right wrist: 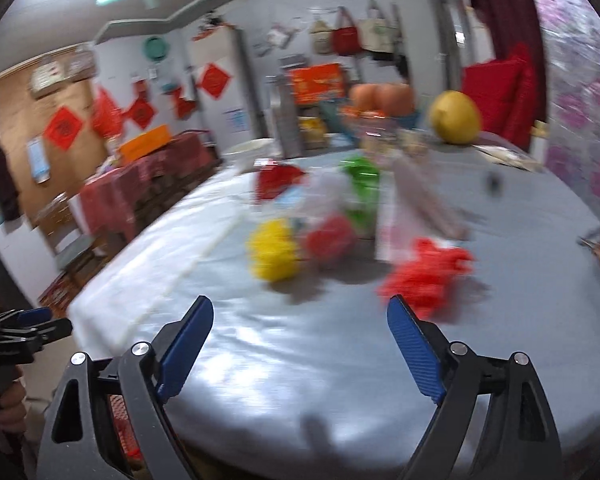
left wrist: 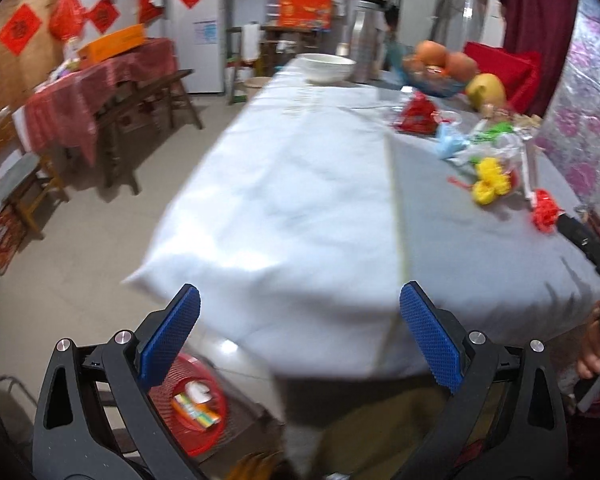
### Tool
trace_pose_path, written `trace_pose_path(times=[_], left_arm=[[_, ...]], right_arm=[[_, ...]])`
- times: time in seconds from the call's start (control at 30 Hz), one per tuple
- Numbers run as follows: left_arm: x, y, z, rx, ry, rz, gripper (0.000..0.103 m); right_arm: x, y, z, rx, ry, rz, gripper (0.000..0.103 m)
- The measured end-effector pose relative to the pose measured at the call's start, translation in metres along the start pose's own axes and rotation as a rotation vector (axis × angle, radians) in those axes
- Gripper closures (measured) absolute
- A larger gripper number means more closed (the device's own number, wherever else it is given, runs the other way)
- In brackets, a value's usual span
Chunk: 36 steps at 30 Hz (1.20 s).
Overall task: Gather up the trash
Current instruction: 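Move both tools back over the table toward the mesh nets, then grasp the yellow mesh net with the left tool while the right tool grasps the red mesh net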
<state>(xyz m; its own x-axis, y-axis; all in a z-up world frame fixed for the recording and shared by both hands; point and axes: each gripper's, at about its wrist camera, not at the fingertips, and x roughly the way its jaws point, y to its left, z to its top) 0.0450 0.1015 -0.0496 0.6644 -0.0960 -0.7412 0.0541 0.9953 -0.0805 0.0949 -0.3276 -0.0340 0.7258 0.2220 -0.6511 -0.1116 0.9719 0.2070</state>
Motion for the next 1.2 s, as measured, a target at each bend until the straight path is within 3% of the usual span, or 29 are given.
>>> trace_pose_path(times=[0.3,0.53,0.8,0.83,0.87,0.9,0.93,0.97,1.07,1.2], left_arm=[[0.047,-0.094,0.039,0.156,0.0,-0.078,0.007],[0.081,-0.166,0.055,0.272,-0.004,-0.114,0.007],[0.122,-0.181,0.077,0.206,0.045,-0.106,0.007],[0.126,-0.177,0.08,0.184,0.048,-0.098,0.013],[0.126,-0.173,0.08,0.171,0.049,-0.105,0.031],[0.127,-0.17,0.08,0.163,0.056,-0.12,0.042],[0.128,-0.165,0.08,0.154,0.067,-0.139,0.061],[0.127,-0.157,0.078,0.131,0.078,-0.157,0.069],[0.111,-0.134,0.068,0.082,0.055,-0.174,0.068],[0.095,-0.111,0.049,0.071,0.023,-0.113,0.068]], right_arm=[[0.02,-0.074,-0.017,0.143,0.032,-0.078,0.016],[0.022,-0.09,-0.026,0.148,0.015,-0.118,0.015],[0.016,-0.095,-0.032,0.159,-0.01,-0.021,0.005],[0.015,-0.093,-0.032,0.153,-0.01,-0.024,0.005],[0.015,-0.091,-0.032,0.143,-0.009,-0.031,0.005],[0.016,-0.088,-0.033,0.126,-0.007,-0.042,0.005],[0.016,-0.086,-0.033,0.114,-0.006,-0.052,0.005],[0.017,-0.083,-0.034,0.098,-0.005,-0.064,0.005],[0.019,-0.076,-0.036,0.065,-0.003,-0.097,0.005],[0.021,-0.072,-0.037,0.043,-0.004,-0.126,0.005]])
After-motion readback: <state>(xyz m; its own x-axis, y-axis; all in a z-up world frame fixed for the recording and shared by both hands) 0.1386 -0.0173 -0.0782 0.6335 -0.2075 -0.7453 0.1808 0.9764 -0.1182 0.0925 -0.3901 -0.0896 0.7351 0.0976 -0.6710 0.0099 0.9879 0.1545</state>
